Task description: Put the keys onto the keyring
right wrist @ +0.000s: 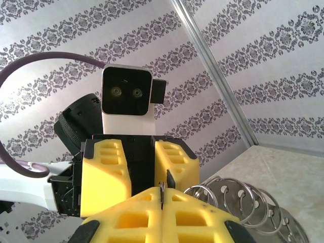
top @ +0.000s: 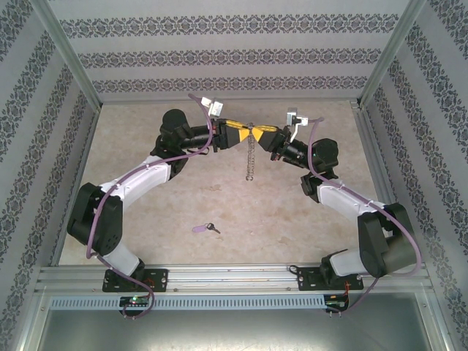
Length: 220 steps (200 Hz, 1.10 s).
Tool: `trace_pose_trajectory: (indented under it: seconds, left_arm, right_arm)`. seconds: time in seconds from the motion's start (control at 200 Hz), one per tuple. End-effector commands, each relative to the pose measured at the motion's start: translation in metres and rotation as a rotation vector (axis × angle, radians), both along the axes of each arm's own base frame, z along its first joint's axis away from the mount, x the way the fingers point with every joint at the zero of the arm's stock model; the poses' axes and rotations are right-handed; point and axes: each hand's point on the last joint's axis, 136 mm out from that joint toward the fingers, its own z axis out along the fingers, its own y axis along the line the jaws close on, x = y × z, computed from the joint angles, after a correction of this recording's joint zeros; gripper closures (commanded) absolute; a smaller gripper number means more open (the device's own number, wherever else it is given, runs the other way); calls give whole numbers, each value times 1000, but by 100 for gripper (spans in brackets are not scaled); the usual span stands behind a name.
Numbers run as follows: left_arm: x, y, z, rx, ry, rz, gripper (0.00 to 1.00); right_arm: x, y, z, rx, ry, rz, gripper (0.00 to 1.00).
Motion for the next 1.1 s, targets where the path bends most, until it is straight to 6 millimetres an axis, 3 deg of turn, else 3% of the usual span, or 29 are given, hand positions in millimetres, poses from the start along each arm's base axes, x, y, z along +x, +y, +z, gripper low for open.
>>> trace_pose_trajectory:
  seconds: [0.0,0.265,0.37,0.515,0.63,0.679,0.734,0.844,0.964,1.094]
  left_arm:
    - [-9,-6,6,-23,-35,-46,69]
    - [-9,-9,5,-28,-36,-55,75]
    - [-9,-9,6,-34,-38,-56,85]
    - [-12,-9,7,-51,-40,-68,86]
    - [-13,-9,7,-50,-47,-71,100]
    - [-13,-9,7,-45,-52,-72,100]
    - [-15,-9,6,-32,-64,-80,100]
    - [-18,-8,1,11,-109,-84,100]
    - [-24,-7,-8,69,-183,-92,100]
    - [-25,-6,-23,169,-256,-85,100]
  right_arm:
    - [-7,2,28,40,-104,8,100]
    - [-7,3,27,40,-99,13,100]
    - [-7,3,26,41,-99,11,100]
    - [-5,2,24,40,-93,4,100]
    - [-3,1,24,41,-86,4,100]
    - [0,-2,22,45,-72,-7,100]
    - [4,-8,21,52,-52,-25,82]
    - [9,-25,18,68,-16,-63,70]
    - [7,-42,18,75,14,-90,68]
    - [0,-43,11,29,55,-87,67]
